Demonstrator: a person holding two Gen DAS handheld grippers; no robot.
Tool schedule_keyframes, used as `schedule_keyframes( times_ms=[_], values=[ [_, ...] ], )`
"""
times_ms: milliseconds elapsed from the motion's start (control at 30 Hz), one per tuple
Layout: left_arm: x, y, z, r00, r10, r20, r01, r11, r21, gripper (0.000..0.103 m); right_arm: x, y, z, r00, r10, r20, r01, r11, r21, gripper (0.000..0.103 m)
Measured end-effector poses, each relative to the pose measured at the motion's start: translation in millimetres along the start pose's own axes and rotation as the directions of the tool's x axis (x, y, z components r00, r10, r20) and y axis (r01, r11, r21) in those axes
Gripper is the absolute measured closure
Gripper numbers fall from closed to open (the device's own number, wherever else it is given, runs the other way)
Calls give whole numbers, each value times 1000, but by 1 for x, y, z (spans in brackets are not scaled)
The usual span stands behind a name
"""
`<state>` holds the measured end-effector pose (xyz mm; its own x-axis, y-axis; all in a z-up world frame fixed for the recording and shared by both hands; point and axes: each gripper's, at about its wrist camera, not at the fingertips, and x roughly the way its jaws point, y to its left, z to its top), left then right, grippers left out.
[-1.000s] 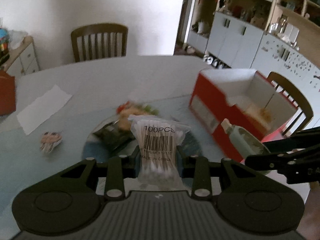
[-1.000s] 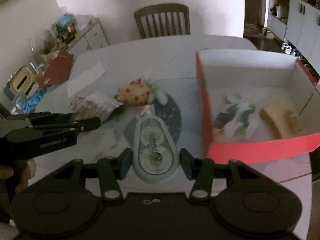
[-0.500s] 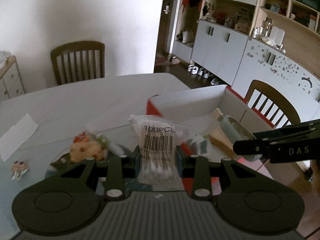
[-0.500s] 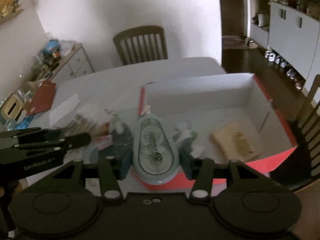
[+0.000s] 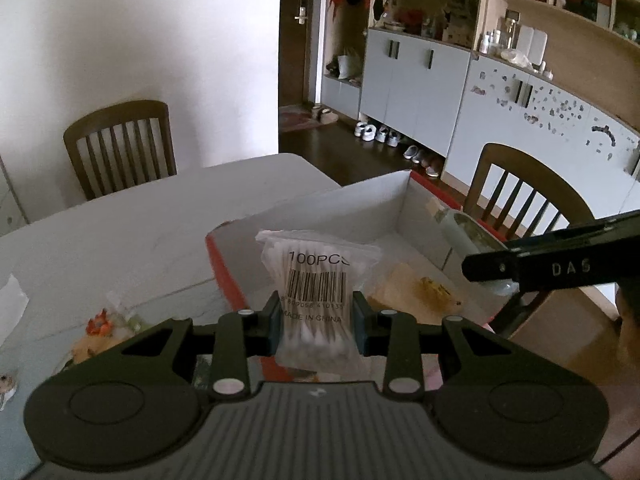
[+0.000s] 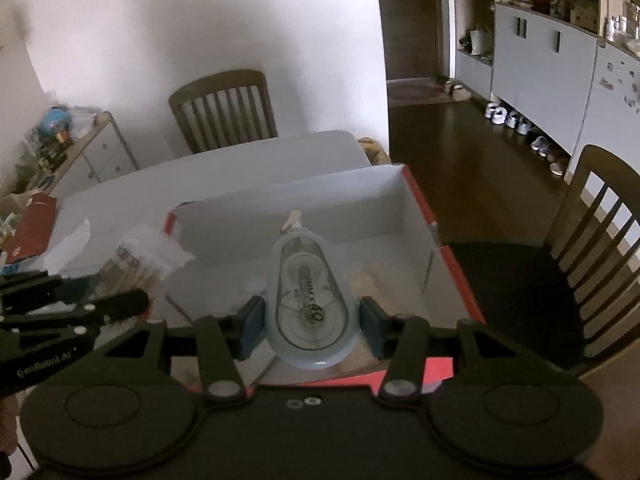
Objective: Organize objects
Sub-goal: 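Carry the oval container and cotton-swab pack over the red shoebox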
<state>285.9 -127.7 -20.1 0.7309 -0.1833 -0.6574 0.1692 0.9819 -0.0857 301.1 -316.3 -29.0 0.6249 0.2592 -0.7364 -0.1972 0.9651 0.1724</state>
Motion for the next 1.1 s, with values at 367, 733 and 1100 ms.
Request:
schedule_keyframes(
  times_ms=[367, 733, 1100],
  values=[
    [72, -13, 21, 994, 23, -108, -20, 999, 31, 70, 43, -14, 1, 997, -37, -71, 35, 999, -26, 52],
    [132, -16, 29, 972, 37, -233, -26, 998, 49, 70, 76, -6, -7, 987, -31, -157, 18, 997, -81, 52],
    [161, -21, 24, 940, 57, -336, -29, 996, 88, 70, 101, 0, -9, 976, -42, -214, 17, 993, -120, 52]
  ],
)
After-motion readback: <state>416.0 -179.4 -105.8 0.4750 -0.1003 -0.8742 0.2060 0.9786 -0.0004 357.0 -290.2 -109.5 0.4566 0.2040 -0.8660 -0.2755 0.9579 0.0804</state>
